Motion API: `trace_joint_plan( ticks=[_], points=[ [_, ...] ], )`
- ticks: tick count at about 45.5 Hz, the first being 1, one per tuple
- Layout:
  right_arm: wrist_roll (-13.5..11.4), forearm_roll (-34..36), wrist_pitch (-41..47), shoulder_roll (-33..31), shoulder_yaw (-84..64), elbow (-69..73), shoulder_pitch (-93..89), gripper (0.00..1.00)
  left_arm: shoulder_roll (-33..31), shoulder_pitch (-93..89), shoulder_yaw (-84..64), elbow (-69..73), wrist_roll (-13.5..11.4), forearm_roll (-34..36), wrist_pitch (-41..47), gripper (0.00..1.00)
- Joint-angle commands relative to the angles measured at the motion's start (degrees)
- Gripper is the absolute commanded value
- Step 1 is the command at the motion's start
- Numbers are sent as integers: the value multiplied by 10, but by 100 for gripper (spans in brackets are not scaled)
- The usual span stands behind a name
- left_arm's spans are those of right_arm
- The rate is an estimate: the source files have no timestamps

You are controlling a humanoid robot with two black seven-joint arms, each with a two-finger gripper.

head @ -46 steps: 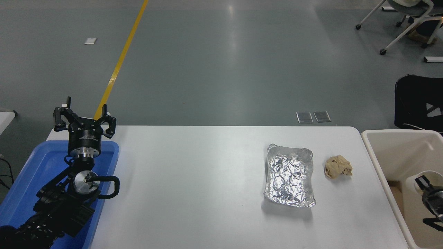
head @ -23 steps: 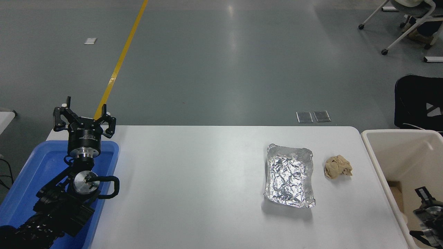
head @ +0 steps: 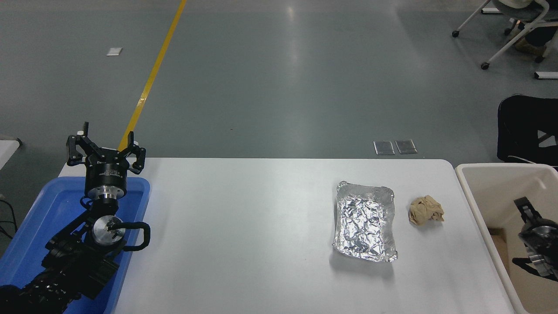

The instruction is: Pick up paper cup place in dustbin

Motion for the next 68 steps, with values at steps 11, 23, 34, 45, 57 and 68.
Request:
trace_joint_plan(
  ticks=[11,23,34,45,57,68],
  points=[
    [-1,-8,2,6,-331,287,351,100,0,0,1,0,1,2,0,99],
    [-1,-5,27,53,-393,462,513,100,0,0,1,-1,2,3,-1,99],
    [0,-11,222,26,-393,534,616,100,0,0,1,-1,2,3,-1,99],
    [0,-79,354,-57,-394,669,745,100,1,0,1,-1,2,3,-1,99],
    [-6,-90,481,-122,-412,732,855,100,1,0,1,-1,3,3,-1,99],
    [-6,-115,554,-141,-454,733,934,100,1,0,1,-1,2,3,-1,99]
  ],
)
